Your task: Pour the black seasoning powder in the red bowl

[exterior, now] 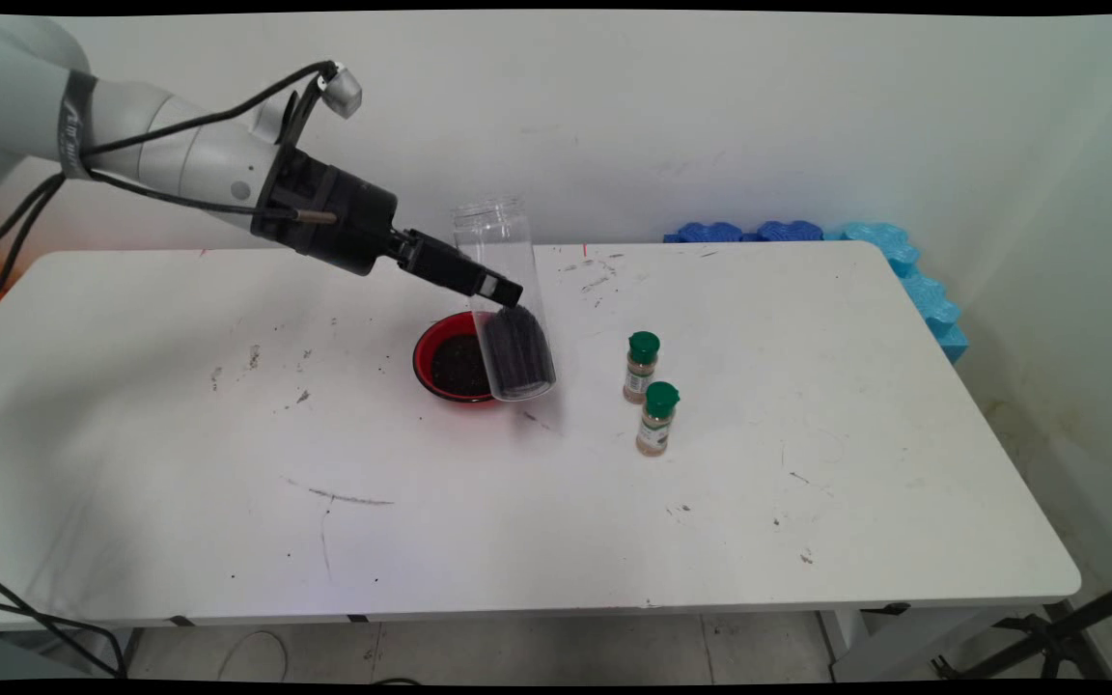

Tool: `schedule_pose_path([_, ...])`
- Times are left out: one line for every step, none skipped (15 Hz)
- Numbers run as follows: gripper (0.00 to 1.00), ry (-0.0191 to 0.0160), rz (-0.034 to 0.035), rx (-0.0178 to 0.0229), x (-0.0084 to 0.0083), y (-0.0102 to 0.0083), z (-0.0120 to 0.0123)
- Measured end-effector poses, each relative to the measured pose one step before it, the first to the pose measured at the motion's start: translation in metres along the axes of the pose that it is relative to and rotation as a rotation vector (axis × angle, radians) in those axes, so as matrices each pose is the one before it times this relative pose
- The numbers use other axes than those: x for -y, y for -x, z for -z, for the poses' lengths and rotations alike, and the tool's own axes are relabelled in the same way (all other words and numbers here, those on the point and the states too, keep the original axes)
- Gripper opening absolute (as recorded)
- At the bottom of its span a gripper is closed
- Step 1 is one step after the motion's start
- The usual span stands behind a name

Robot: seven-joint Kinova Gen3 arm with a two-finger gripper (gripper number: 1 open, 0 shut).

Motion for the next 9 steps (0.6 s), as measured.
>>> schedule_pose_path([0.0, -0.00096, -0.03989, 0.00183, -0.00208, -0.00073, 0.00085])
schedule_pose_path([0.0, -0.0013, -0.03694, 0.00032, -0.002, -0.00075, 0.00097])
schedule_pose_path([0.0, -0.00016, -0.03702, 0.00119, -0.00164, -0.00049, 0.00046])
schedule_pose_path([0.0, -0.00012, -0.04698, 0.0011, -0.00199, -0.00051, 0.00047])
schedule_pose_path([0.0, -0.00111, -0.05049, 0.00049, -0.0019, -0.00024, 0.0004])
schedule_pose_path([0.0, -0.0011, -0.0436, -0.0006, -0.00155, -0.00006, 0.00041])
schedule_pose_path([0.0, -0.00139, -0.0495, -0.00094, -0.00168, -0.00035, 0.00026])
schedule_pose_path([0.0, -0.00139, -0.049, -0.00058, -0.00144, -0.00054, -0.00001])
schedule_pose_path([0.0, -0.00325, -0.04717, 0.00055, -0.00152, -0.00008, 0.0003])
